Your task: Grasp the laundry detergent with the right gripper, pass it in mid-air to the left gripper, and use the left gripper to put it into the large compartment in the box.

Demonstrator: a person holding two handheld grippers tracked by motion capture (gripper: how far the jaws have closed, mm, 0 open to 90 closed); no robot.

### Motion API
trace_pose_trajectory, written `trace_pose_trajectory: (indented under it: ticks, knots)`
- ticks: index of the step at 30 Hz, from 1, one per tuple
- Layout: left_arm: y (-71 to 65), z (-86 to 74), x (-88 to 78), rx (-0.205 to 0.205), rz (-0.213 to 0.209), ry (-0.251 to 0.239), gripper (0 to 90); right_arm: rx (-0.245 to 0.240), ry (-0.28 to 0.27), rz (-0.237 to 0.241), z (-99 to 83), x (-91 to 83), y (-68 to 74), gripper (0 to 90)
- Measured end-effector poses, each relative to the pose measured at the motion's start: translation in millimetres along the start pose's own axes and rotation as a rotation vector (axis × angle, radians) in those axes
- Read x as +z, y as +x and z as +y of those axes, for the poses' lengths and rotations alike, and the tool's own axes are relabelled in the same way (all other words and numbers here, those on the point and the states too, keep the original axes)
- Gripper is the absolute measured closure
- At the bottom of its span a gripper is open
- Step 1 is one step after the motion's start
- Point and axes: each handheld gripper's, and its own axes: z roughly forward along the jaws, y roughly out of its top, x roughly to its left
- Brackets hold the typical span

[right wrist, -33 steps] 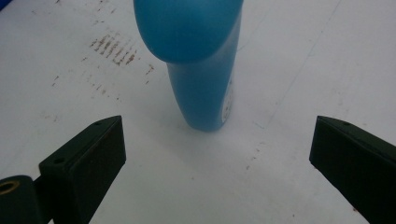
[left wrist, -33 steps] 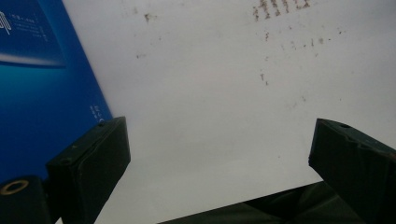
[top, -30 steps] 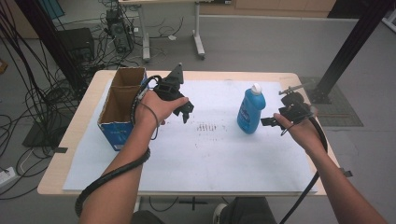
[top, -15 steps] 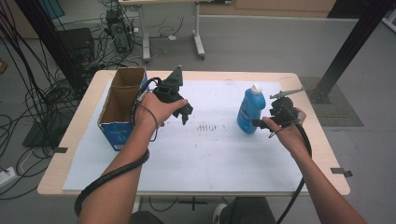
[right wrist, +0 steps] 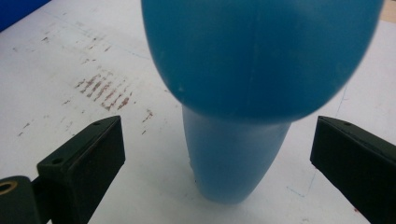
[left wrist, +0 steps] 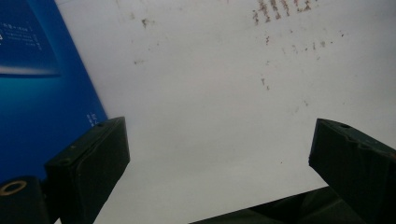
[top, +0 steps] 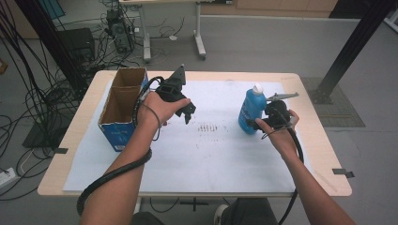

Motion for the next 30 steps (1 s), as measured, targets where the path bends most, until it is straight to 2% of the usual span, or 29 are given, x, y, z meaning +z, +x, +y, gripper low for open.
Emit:
trace_pose_trajectory:
  ticks: [7,20,30]
  knots:
    - [-0.6,1.5,1.5,0.001,0.002,0.003,5.7,0.025,-0.029,0.004,-1.7,7.4,0.1,2.2]
    - [-3.1,3.1,3.0,0.008,0.002,0.006,5.7,-0.003,-0.065,-0.043,-1.1,15.2,4.6,2.0]
    - [-4.4,4.6,3.0,0.009,0.004,0.006,5.7,-0.01,-0.077,-0.055,-1.5,16.5,3.6,1.9]
